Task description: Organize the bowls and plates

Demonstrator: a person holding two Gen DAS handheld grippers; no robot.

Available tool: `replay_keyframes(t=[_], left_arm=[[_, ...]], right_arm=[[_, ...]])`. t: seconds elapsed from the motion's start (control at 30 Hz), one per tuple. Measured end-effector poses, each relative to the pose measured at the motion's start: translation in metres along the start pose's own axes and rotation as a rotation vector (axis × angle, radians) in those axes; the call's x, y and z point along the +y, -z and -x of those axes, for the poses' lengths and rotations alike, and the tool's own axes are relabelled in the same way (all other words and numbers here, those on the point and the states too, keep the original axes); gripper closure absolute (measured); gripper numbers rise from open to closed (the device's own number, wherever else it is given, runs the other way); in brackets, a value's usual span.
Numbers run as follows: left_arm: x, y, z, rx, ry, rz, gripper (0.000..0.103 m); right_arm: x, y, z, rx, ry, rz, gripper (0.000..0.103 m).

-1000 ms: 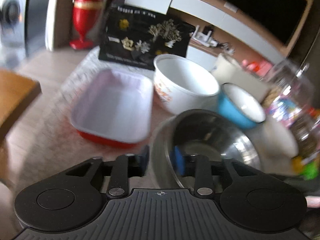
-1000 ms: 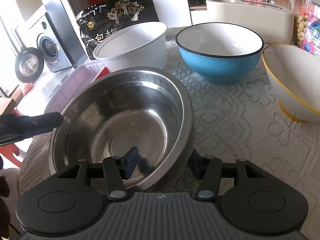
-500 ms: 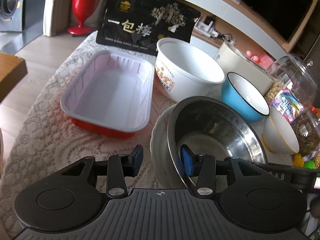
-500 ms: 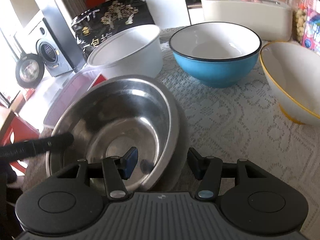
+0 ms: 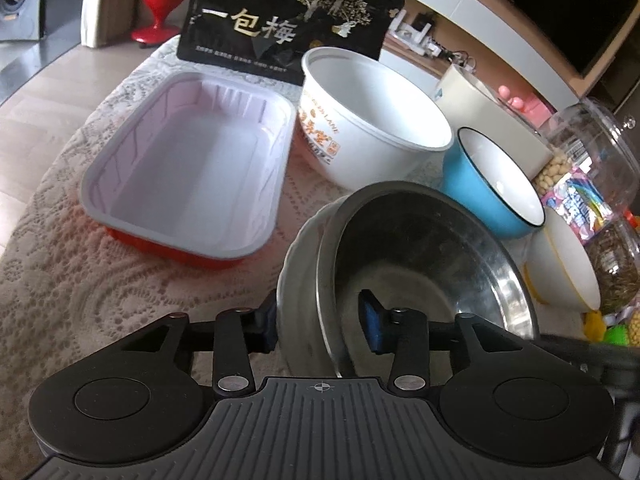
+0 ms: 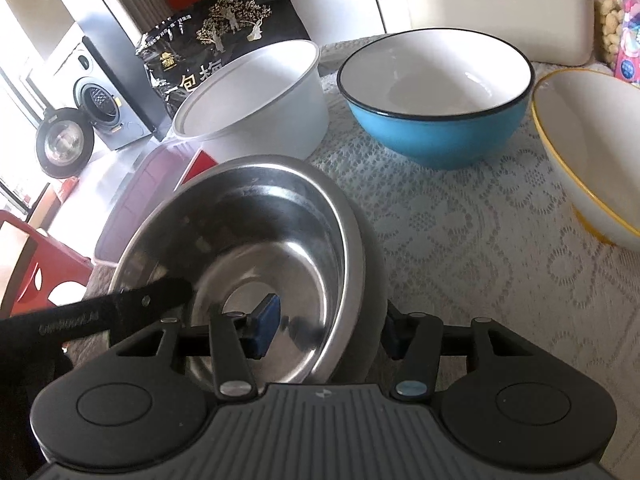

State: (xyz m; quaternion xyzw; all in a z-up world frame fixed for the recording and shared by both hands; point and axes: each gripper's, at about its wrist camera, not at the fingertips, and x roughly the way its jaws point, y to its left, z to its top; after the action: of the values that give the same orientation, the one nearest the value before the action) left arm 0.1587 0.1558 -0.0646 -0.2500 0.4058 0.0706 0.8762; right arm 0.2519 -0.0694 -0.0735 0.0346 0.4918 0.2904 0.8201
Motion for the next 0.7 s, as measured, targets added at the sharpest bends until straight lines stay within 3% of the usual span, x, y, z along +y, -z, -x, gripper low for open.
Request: replay_keyframes(t=[0.37, 0.7], left_arm=[[-0.034, -0.014, -0.028, 0.023, 0.030, -0.099, 0.056], [-0.027, -0.014, -0.026, 0.006, 0.060, -0.083, 0.057]], right_arm=[[-0.026, 0.005, 0.015, -0.015, 0.046, -0.061, 0.051], [-0.019, 0.006, 0.011, -0.035, 0.079, -0.009, 0.046]])
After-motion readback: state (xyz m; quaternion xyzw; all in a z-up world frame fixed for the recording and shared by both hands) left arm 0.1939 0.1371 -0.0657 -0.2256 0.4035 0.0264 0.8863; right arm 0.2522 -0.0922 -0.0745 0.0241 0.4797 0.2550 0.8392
